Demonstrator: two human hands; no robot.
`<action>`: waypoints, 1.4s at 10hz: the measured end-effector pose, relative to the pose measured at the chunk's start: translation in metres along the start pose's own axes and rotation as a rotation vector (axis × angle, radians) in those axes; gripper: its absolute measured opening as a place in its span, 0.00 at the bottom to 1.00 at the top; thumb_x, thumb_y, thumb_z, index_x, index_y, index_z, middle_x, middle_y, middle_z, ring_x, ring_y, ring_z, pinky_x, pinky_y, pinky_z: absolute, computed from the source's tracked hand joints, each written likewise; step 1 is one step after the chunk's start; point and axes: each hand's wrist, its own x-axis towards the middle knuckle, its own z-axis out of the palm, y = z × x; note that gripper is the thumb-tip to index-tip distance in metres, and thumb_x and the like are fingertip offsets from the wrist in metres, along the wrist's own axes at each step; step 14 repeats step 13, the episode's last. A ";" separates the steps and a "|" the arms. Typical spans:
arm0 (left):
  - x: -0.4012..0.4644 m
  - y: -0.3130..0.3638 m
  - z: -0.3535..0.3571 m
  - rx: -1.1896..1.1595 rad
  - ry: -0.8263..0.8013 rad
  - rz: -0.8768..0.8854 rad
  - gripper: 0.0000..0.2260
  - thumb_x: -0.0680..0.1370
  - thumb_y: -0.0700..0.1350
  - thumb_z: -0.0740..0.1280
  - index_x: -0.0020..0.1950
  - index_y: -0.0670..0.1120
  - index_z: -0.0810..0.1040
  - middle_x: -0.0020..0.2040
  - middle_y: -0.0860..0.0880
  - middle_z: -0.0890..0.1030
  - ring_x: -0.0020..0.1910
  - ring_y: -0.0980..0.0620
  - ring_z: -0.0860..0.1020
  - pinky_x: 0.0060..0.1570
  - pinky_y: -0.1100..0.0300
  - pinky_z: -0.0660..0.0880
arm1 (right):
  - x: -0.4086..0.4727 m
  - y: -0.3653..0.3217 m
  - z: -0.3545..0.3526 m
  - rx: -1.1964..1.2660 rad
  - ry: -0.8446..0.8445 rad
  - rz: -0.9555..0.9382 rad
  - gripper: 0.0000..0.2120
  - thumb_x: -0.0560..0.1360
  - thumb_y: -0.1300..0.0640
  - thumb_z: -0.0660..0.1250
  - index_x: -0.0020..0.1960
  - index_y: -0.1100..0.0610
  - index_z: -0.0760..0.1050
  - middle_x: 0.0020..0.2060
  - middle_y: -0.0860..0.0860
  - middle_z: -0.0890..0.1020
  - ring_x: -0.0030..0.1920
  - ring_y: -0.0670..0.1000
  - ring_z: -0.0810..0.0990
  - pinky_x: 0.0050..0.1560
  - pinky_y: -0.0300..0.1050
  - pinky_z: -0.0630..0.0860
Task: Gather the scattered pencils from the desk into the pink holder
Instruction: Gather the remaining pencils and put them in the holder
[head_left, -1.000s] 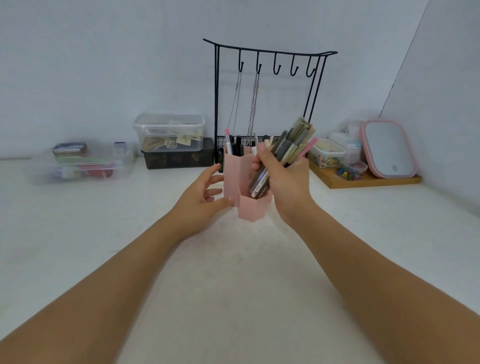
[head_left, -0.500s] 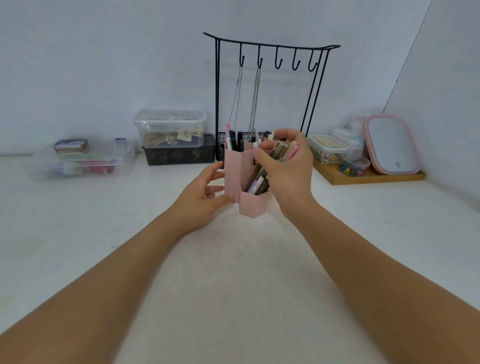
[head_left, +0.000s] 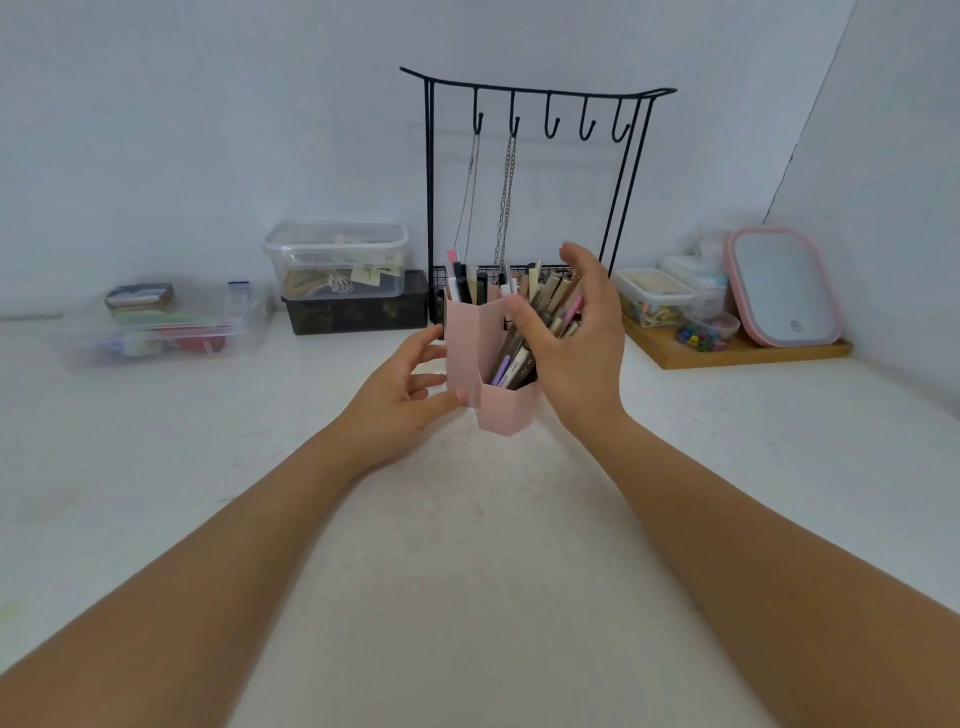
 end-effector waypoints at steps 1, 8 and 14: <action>-0.001 0.001 0.000 0.006 0.000 -0.005 0.40 0.71 0.56 0.74 0.80 0.59 0.60 0.74 0.53 0.73 0.66 0.49 0.78 0.69 0.43 0.73 | -0.005 0.000 0.000 0.125 -0.018 0.062 0.42 0.70 0.41 0.76 0.77 0.43 0.58 0.69 0.40 0.72 0.67 0.42 0.74 0.68 0.49 0.74; -0.001 -0.011 -0.001 0.063 0.001 -0.001 0.25 0.80 0.41 0.70 0.76 0.56 0.69 0.69 0.54 0.77 0.67 0.53 0.77 0.69 0.52 0.72 | -0.001 0.044 -0.007 0.152 -0.324 0.342 0.43 0.62 0.59 0.84 0.68 0.51 0.63 0.54 0.40 0.78 0.48 0.30 0.79 0.46 0.29 0.79; 0.003 -0.014 0.002 0.022 0.142 -0.011 0.15 0.80 0.43 0.71 0.66 0.54 0.78 0.60 0.51 0.82 0.56 0.56 0.82 0.53 0.65 0.74 | 0.006 0.055 0.002 -0.150 -0.151 0.407 0.33 0.67 0.50 0.79 0.68 0.56 0.71 0.57 0.48 0.77 0.53 0.48 0.76 0.43 0.33 0.70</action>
